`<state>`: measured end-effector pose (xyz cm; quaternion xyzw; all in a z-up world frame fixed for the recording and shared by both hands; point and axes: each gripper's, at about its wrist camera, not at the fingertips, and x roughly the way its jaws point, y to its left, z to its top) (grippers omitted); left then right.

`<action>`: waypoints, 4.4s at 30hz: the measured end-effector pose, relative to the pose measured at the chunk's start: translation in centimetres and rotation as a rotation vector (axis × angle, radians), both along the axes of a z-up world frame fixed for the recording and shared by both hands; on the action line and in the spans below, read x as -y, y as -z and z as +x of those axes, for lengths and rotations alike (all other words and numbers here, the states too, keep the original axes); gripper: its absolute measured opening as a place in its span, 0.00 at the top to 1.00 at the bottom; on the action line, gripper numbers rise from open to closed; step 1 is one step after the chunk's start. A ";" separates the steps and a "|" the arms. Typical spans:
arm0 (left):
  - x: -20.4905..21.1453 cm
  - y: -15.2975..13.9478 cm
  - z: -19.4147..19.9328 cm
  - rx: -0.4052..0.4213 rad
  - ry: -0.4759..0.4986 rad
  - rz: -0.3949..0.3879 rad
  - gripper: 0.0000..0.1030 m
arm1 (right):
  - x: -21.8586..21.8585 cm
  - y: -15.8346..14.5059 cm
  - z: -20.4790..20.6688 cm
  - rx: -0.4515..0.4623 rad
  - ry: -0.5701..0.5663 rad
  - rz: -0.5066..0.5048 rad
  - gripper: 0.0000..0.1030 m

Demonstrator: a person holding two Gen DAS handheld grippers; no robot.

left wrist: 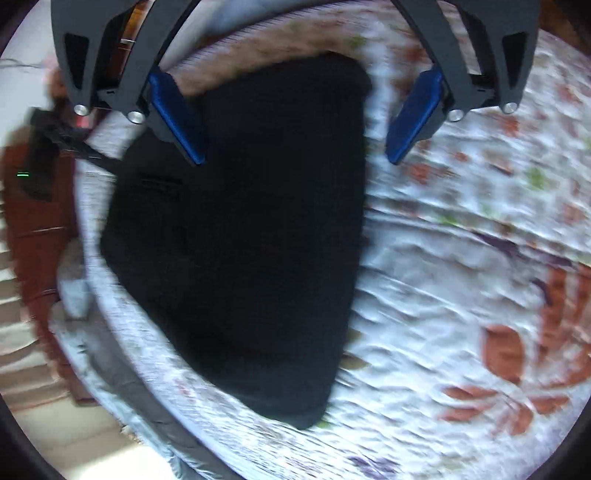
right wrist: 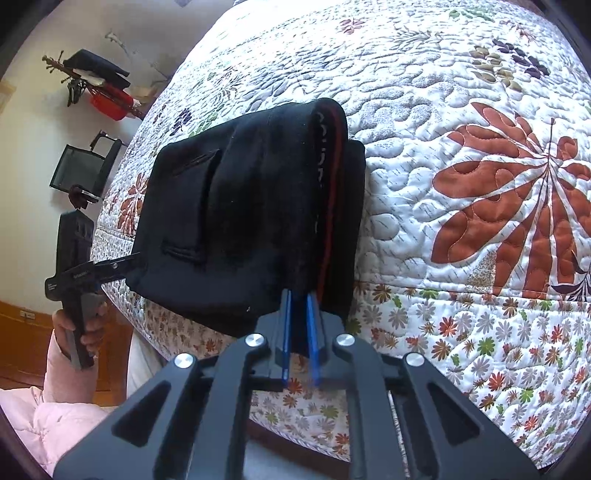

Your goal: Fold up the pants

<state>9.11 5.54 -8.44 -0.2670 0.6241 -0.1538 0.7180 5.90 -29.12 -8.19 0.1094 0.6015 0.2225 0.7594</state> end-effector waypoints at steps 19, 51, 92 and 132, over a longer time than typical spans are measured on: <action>0.2 -2.1 0.5 0.043 -0.010 0.322 0.30 | -0.6 -0.5 0.2 0.004 0.021 -0.090 0.62; 3.7 -3.9 3.8 0.089 0.037 0.147 0.73 | -2.5 -1.8 1.7 0.031 -0.039 0.069 0.71; 6.4 -2.0 17.3 0.225 0.011 0.312 0.36 | 6.0 1.3 15.4 0.063 0.164 0.040 0.33; 8.4 -6.5 8.3 0.235 -0.009 0.492 0.10 | -2.7 -3.0 6.0 0.176 0.146 -0.283 0.09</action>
